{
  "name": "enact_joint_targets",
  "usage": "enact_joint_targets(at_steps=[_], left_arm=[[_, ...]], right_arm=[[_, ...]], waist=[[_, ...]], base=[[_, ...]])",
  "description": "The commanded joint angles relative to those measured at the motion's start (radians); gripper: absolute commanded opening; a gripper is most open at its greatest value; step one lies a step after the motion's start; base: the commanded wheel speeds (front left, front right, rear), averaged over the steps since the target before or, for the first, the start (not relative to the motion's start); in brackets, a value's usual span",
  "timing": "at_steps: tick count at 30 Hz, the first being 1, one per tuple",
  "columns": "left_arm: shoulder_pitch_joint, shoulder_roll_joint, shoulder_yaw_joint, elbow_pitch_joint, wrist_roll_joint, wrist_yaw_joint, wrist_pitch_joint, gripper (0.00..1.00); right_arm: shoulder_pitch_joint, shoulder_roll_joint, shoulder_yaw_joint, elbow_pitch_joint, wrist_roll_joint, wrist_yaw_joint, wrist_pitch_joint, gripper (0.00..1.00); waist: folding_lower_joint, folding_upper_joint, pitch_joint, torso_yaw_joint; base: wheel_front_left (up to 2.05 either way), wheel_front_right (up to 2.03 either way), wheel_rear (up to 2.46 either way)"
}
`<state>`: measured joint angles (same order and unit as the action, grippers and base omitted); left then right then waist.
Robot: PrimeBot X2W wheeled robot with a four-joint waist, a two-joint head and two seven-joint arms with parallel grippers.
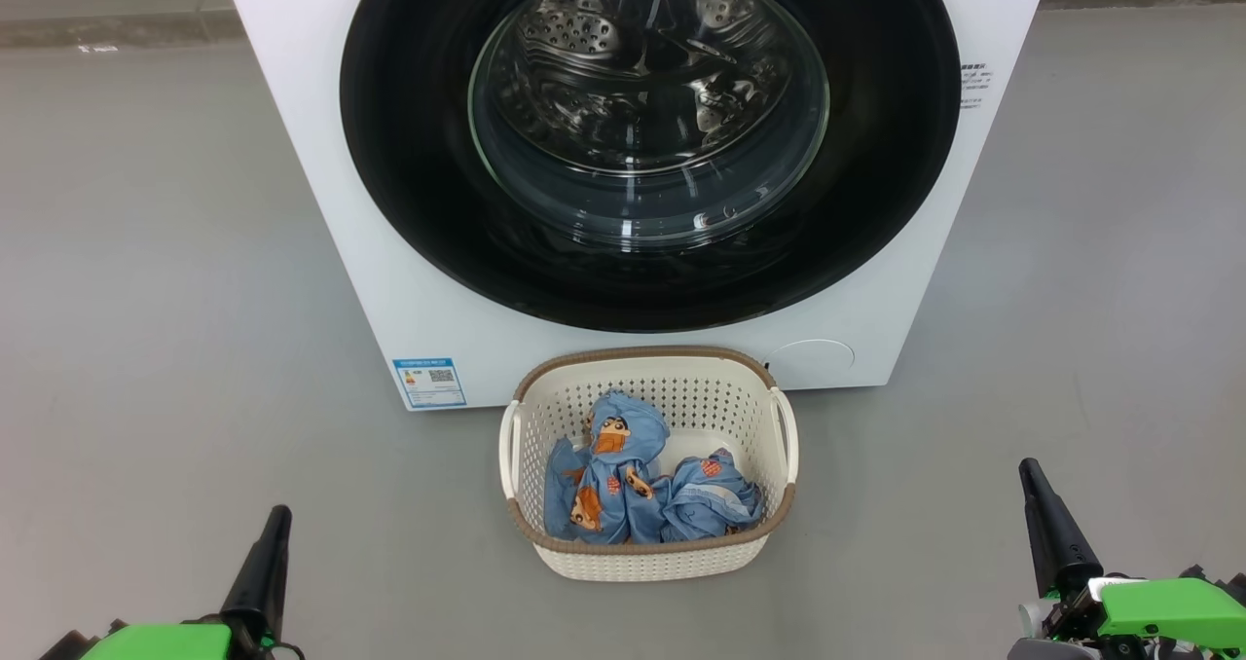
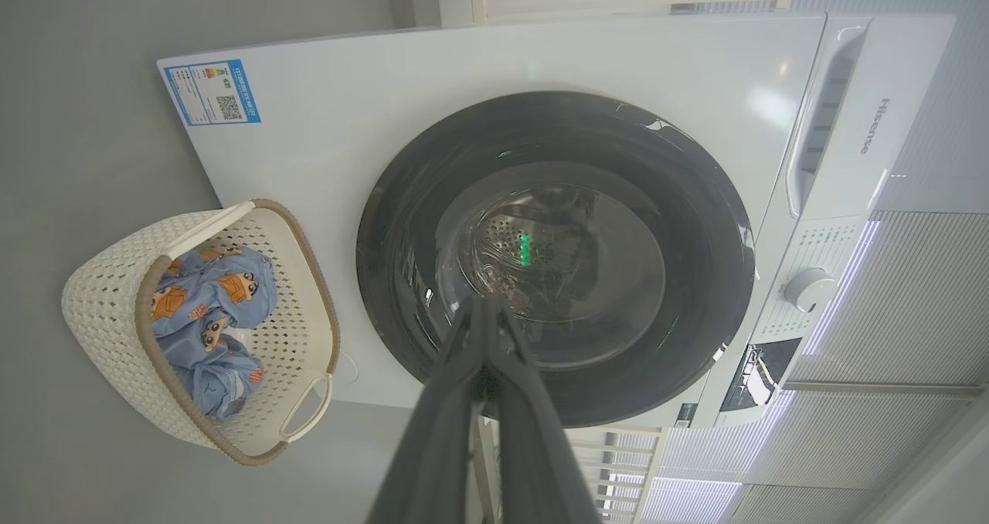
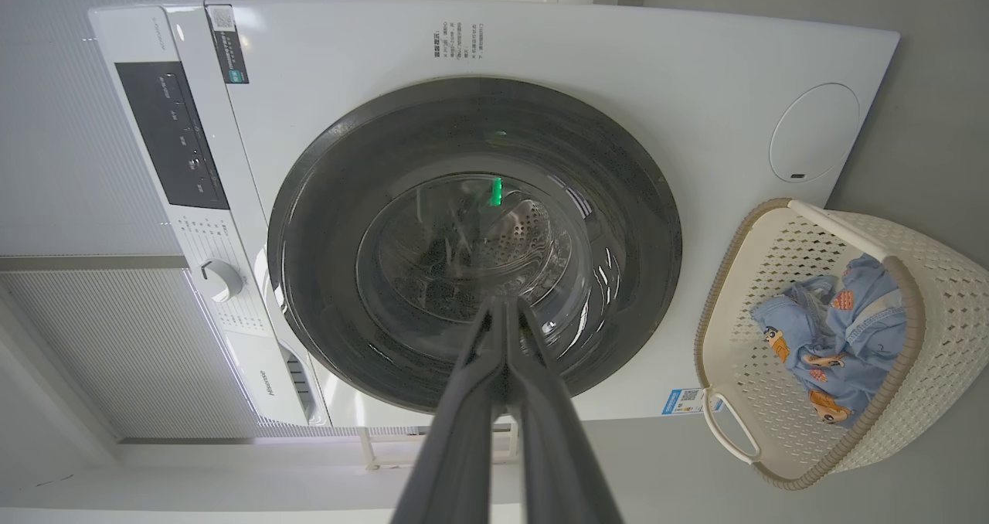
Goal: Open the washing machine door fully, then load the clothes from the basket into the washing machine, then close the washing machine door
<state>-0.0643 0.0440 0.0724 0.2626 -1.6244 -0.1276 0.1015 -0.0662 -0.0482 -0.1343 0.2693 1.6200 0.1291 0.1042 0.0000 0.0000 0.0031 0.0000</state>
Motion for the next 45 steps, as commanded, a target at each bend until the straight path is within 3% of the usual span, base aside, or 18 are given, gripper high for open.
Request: enact_joint_targets(at_steps=[1,17,18,28,32,45], left_arm=[[-0.043,0.012,0.034,-0.018,0.01,-0.003,0.006,0.0],[-0.043,0.011,0.036,-0.018,0.011,-0.003,0.007,0.0],[0.001,-0.004,0.001,0.003,0.0,0.0,0.004,1.0],[0.026,-0.018,-0.011,0.017,0.019,0.0,-0.019,1.0],[0.026,-0.015,-0.014,0.009,0.047,0.0,-0.031,1.0],[0.02,-0.014,-0.018,-0.02,0.172,0.0,-0.069,1.0]], right_arm=[[-0.042,-0.004,0.023,-0.025,-0.01,0.002,0.007,0.0],[-0.042,-0.004,0.022,-0.025,-0.01,0.002,0.008,0.0],[0.001,0.001,-0.001,0.003,-0.007,0.0,0.0,1.0],[0.021,0.004,0.014,0.04,-0.026,0.0,-0.021,1.0],[0.015,0.001,0.022,0.045,-0.05,0.0,-0.034,1.0],[-0.01,-0.021,0.058,0.061,-0.181,0.0,-0.073,1.0]], waist=[[0.0,0.0,0.0,0.0],[0.0,0.0,0.0,0.0],[0.0,0.0,0.0,0.0],[0.002,0.0,0.0,0.002],[0.0002,0.0,0.005,0.003],[0.0,0.0,0.012,0.006]], base=[[0.0,0.0,0.0],[0.0,0.0,0.0],[0.0,0.0,0.0],[0.0,0.0,0.0],[0.0,0.0,0.0],[0.0,0.0,0.0]])
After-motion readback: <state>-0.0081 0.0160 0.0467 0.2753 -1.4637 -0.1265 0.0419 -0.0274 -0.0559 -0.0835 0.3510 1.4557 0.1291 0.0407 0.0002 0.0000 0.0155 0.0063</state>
